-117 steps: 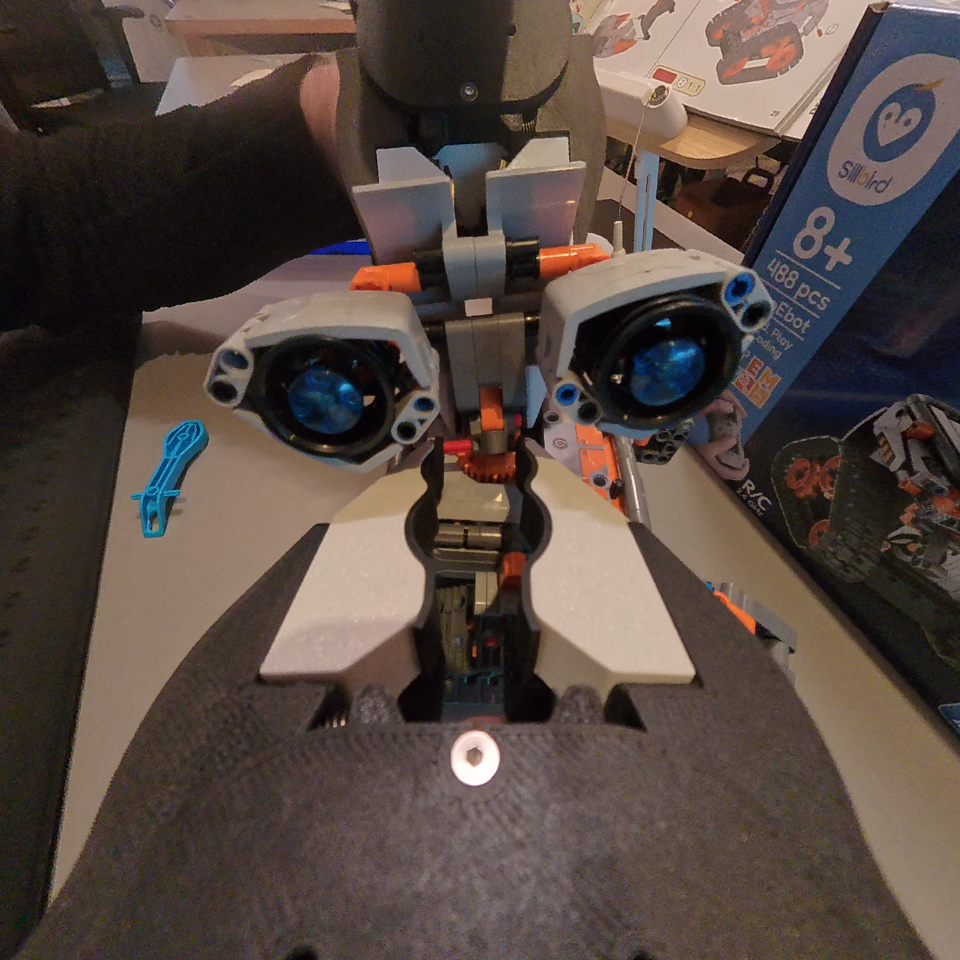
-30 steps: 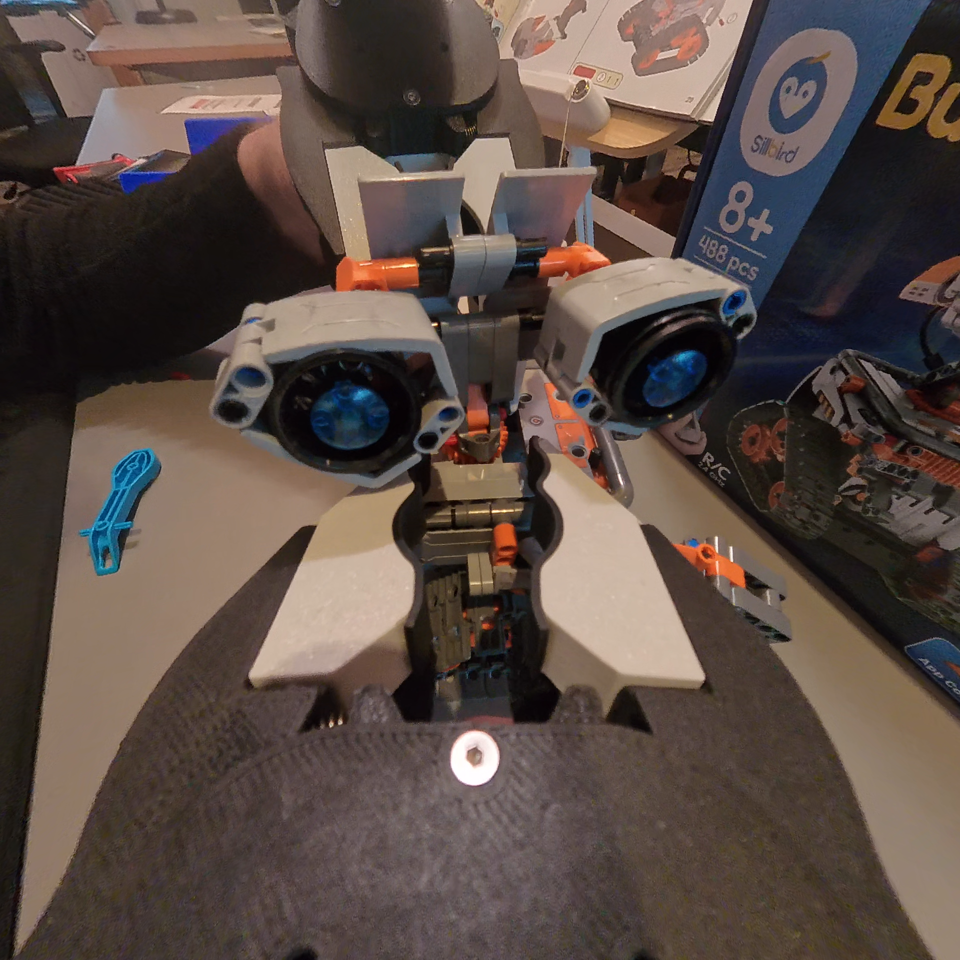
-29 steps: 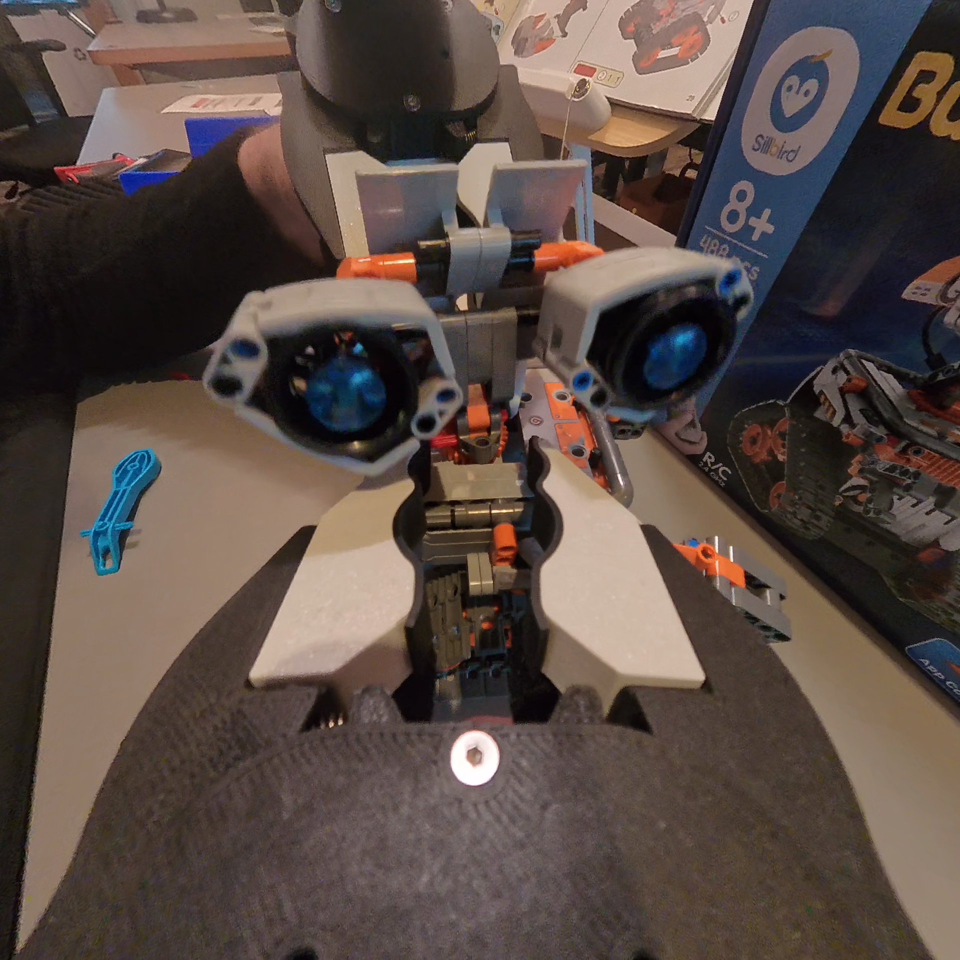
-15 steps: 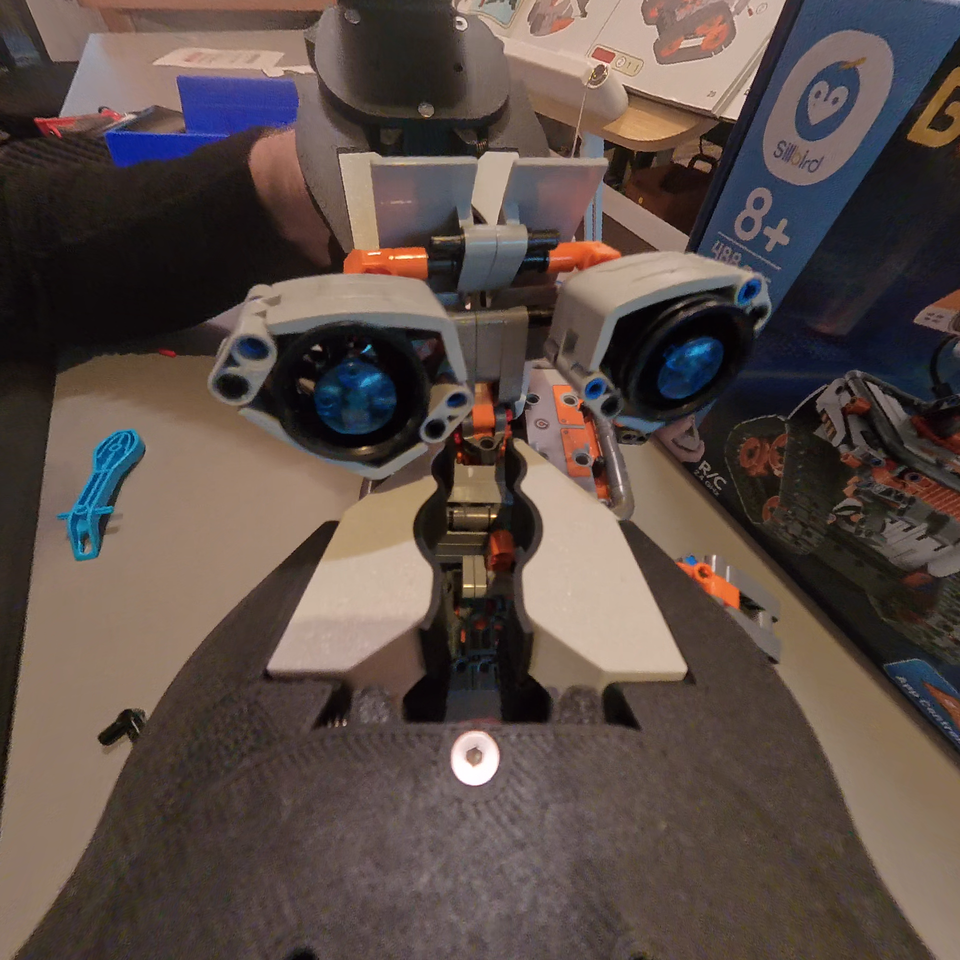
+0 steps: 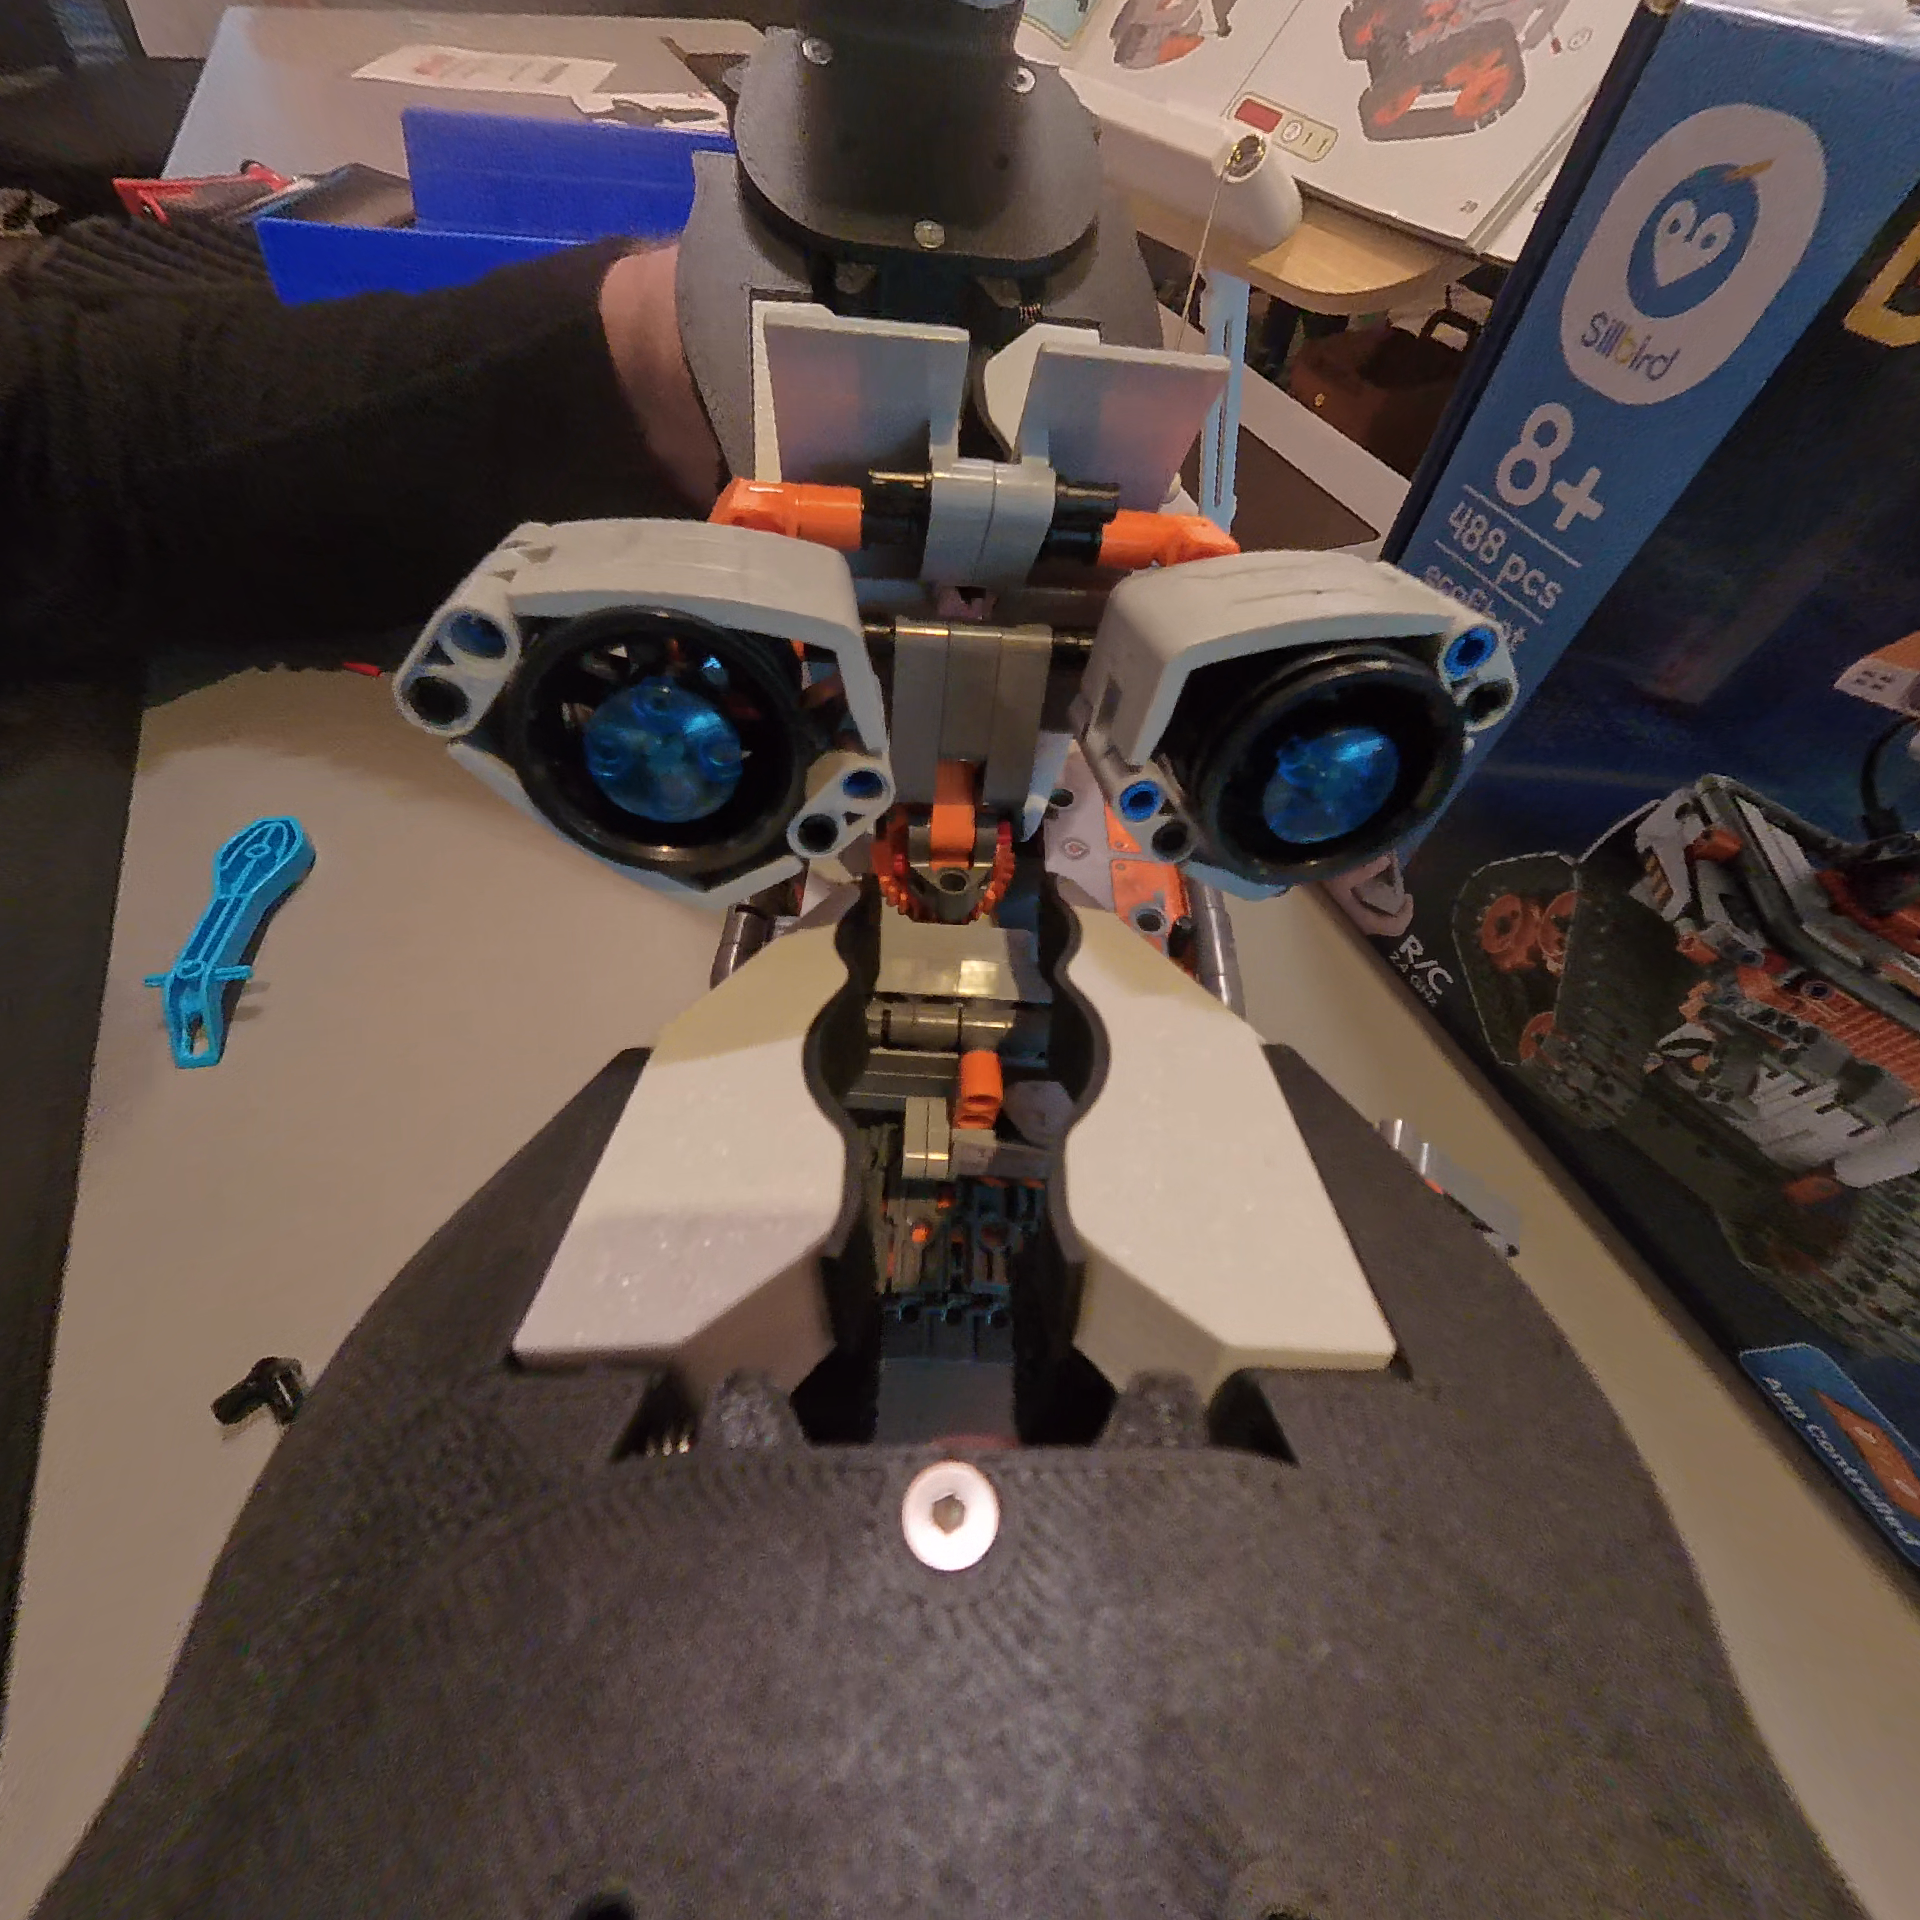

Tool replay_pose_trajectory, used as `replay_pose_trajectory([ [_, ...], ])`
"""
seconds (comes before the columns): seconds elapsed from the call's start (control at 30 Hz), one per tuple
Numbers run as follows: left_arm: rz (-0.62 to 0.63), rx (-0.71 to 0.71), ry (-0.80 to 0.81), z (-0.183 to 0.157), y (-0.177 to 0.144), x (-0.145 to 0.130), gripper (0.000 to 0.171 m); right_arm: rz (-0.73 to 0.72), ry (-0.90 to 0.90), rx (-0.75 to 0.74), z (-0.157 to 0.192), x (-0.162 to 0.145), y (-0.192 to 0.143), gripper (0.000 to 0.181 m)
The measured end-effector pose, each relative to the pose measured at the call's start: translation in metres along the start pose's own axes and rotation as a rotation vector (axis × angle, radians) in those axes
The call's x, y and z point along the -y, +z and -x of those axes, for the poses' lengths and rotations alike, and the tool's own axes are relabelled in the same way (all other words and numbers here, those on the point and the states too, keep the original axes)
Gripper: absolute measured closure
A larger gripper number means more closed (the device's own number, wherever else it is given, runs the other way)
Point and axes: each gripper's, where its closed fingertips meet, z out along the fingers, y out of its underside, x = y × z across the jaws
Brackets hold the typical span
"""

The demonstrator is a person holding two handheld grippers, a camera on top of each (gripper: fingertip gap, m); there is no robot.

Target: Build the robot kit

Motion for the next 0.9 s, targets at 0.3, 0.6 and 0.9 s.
replay_pose_trajectory([
  [0.3,-0.014,-0.024,-0.024,0.001,0.000,0.000,0.147,-0.016,0.025,0.007,-0.002,0.000,0.000,0.160],
  [0.6,0.013,0.021,-0.028,0.005,-0.006,-0.003,0.139,-0.027,0.048,0.015,-0.003,-0.001,-0.002,0.154],
  [0.9,0.040,0.078,-0.016,0.001,-0.015,0.001,0.146,0.003,0.104,0.005,-0.005,-0.004,-0.010,0.157],
])
